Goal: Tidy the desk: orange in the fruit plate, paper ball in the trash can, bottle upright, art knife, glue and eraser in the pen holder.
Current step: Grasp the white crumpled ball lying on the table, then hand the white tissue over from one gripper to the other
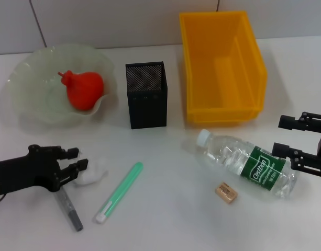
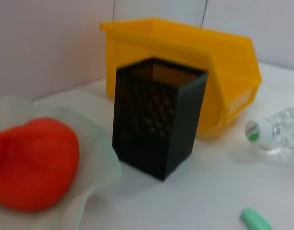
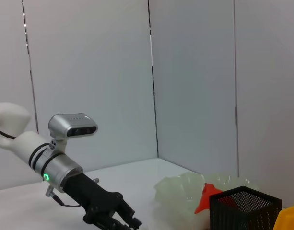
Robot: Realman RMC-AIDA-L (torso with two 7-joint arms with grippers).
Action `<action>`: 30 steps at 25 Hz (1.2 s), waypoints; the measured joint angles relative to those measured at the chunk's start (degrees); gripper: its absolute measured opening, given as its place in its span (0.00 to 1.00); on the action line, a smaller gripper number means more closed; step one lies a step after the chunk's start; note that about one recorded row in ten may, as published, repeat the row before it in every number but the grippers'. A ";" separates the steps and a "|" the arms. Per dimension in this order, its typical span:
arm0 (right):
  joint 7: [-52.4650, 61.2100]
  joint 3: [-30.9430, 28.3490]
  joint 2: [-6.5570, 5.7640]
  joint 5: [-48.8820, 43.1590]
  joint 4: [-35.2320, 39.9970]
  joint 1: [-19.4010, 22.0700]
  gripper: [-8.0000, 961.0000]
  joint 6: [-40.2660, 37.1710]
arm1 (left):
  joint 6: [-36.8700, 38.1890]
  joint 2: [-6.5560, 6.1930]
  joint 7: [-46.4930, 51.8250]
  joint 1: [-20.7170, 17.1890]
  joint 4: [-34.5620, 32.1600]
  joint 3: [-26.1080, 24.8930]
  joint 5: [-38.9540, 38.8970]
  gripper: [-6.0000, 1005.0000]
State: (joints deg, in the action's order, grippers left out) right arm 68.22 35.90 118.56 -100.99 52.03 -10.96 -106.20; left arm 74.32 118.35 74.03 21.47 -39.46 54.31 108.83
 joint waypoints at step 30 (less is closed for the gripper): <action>-8.40 -5.72 0.18 0.19 -3.65 0.50 0.61 -2.46 | 5.24 0.38 -0.58 0.42 -1.11 0.88 -9.43 0.03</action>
State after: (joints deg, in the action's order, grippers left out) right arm 59.82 30.17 118.74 -100.80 48.38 -10.45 -108.66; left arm 79.56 118.73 73.46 21.89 -40.56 55.19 99.41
